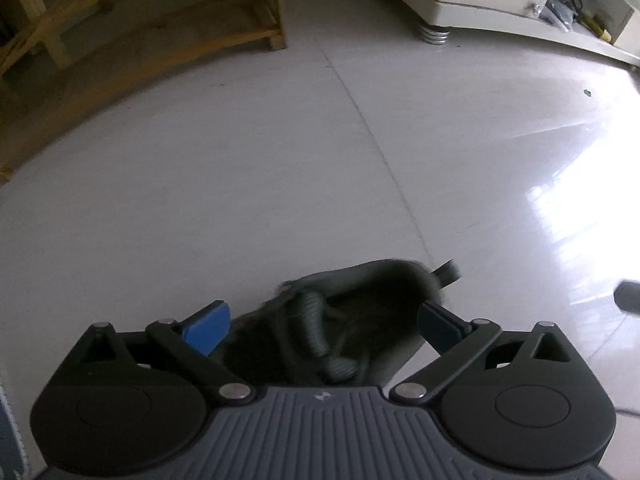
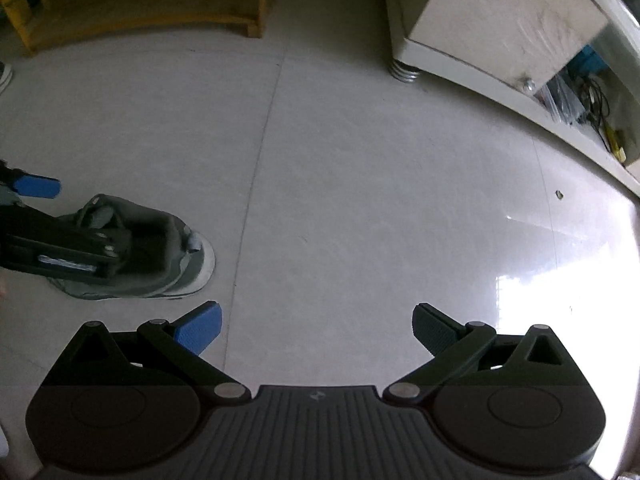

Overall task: Organize scattered shoes
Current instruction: 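Carry the grey sneaker toward the white cabinet and release it with the left tool, then grasp the placed grey sneaker at the heel with the right tool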

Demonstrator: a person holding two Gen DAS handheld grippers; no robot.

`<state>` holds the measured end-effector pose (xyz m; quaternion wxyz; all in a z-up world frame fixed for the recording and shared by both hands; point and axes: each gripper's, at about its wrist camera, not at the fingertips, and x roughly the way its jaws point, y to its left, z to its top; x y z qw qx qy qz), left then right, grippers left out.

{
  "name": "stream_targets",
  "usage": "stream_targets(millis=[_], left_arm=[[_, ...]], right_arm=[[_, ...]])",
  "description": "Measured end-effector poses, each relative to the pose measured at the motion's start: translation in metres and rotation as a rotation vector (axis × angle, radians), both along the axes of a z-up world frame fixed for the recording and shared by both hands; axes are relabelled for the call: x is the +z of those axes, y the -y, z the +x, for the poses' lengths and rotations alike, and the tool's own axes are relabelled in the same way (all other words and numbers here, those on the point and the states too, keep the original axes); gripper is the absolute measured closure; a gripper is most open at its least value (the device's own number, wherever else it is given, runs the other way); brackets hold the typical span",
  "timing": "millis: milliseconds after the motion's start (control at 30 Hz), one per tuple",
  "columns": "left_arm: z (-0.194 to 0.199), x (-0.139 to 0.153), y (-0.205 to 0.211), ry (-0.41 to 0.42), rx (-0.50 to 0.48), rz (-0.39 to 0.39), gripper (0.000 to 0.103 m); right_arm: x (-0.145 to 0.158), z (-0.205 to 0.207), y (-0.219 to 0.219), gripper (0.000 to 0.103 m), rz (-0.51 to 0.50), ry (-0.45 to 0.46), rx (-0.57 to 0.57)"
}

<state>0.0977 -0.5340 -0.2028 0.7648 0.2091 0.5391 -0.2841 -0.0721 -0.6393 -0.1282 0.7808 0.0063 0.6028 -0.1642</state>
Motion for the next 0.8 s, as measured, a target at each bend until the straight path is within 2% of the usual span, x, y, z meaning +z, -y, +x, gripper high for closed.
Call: stream_targets(millis=[133,367,600,800], left_arm=[[0.007,0.027,-0.06,0.067,-0.015,0.002,0.002],[0.033,0.051,-0.148,0.08,0.078,0.002,0.002],[0.043,0.049,-0.219,0.045,0.18,-0.02,0.002],[0.056,0.037,-0.263,0.006,0.244,-0.049,0.002]], right_arm=[[0.002,0.007,-0.013,0.0,0.005,0.017,0.02],[0.001,0.037,-0.035,0.0,0.019,0.034,0.061],[-0.012,0.063,-0.068,0.0,0.062,0.019,0.085],[-0.055,0.084,-0.081,0.0,0.087,-0.056,0.027]])
